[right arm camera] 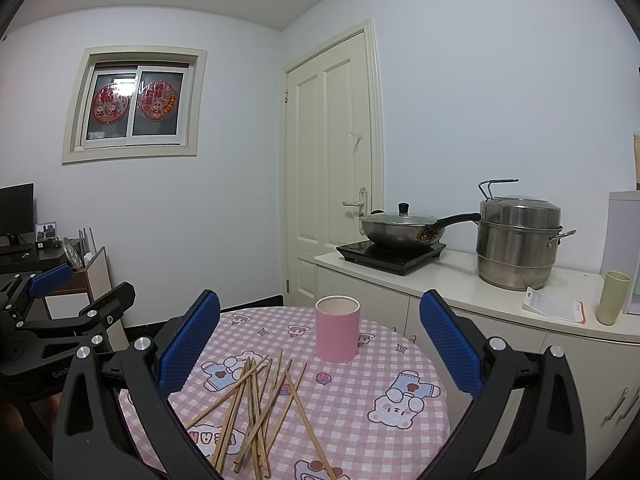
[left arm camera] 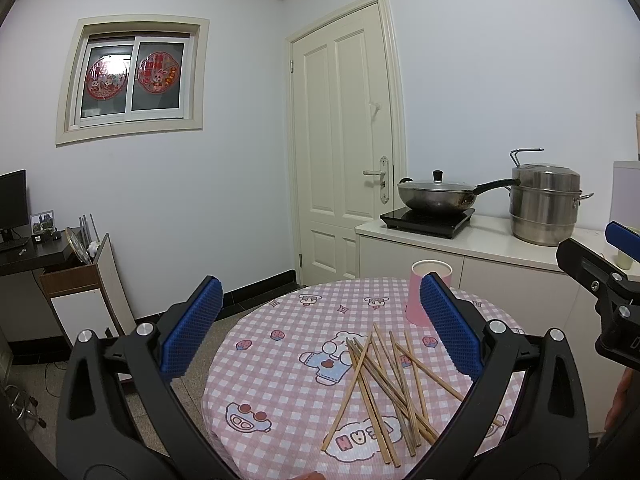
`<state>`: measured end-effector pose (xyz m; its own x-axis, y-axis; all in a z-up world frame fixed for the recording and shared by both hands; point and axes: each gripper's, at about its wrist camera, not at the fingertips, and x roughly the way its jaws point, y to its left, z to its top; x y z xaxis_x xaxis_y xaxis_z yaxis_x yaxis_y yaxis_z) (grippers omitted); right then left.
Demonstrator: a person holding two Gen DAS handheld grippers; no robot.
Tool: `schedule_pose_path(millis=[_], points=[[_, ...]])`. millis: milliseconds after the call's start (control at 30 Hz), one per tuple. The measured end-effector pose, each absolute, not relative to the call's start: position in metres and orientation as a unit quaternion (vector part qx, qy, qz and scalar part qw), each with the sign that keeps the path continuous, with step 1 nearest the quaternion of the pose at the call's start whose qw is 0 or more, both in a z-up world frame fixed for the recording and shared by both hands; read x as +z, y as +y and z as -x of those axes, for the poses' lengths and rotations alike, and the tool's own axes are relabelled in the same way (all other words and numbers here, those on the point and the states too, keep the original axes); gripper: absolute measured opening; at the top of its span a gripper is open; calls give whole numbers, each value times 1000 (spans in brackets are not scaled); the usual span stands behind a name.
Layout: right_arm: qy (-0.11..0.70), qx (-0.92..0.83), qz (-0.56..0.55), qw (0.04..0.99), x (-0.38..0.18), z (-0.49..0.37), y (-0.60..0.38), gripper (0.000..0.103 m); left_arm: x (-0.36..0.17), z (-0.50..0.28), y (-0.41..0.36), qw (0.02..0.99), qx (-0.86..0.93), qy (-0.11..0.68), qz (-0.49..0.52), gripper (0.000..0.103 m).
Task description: Organize utensils
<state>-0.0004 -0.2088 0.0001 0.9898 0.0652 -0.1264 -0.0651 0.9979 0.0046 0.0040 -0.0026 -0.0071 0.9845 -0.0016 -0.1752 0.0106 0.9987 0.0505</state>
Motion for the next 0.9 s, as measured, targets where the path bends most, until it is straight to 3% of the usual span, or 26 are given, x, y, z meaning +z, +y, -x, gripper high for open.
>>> schedule_pose_path(millis=[900], points=[[67, 29, -2, 997, -6, 2, -215, 96, -13, -4, -2, 995, -5, 92, -28, 97]])
